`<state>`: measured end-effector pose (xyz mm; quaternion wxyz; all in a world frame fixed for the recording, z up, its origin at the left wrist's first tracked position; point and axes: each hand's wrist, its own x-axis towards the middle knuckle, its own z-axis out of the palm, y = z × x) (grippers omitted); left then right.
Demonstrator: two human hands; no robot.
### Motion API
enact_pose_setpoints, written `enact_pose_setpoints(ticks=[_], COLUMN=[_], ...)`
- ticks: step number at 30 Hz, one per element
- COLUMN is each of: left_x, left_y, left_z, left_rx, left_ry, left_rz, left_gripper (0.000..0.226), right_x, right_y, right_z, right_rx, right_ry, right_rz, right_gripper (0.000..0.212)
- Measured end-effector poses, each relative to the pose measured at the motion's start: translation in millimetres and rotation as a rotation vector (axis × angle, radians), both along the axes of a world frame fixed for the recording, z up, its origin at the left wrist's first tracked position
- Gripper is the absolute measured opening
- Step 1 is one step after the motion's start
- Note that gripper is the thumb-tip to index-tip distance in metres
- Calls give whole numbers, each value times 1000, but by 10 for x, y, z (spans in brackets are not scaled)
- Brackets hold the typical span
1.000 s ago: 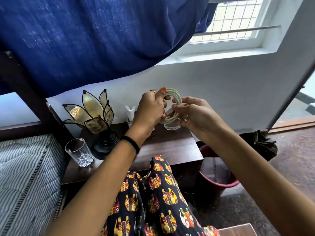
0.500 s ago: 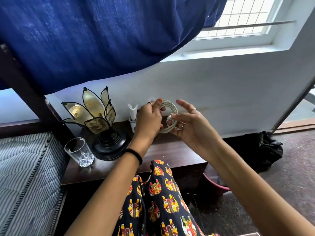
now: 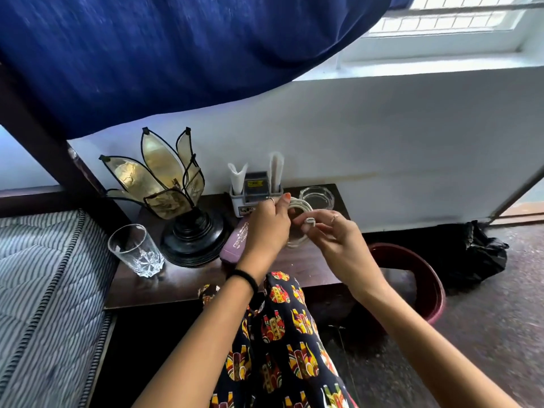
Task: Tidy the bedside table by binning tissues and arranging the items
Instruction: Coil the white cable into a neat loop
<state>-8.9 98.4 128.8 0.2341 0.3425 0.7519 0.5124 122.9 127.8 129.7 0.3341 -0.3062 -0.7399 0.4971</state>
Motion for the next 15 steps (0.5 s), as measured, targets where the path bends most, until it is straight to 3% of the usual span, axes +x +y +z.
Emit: enact_pose_setpoints(ticks=[2, 5, 7, 11, 15], left_x=[-19, -38, -69, -128, -157], left_y=[20, 45, 60, 98, 184], left_z=[-117, -256, -355, -595, -819], left_rx=[-11, 58, 69, -37, -124], left_ry=[-199, -691, -916, -1042, -964], left_rz=[-13, 5, -19, -66, -147], left_gripper=[43, 33, 32, 31, 15], right_x=[31, 73, 87, 27, -60], right_y=[-12, -4, 42, 153, 325], right_z=[-103, -214, -304, -508, -732], right_rx=[-175, -704, -932, -1173, -1222], right_ry=[102, 429, 535, 497, 417], right_rz=[60, 169, 138, -34, -150], right_gripper=[12, 12, 10, 9, 14])
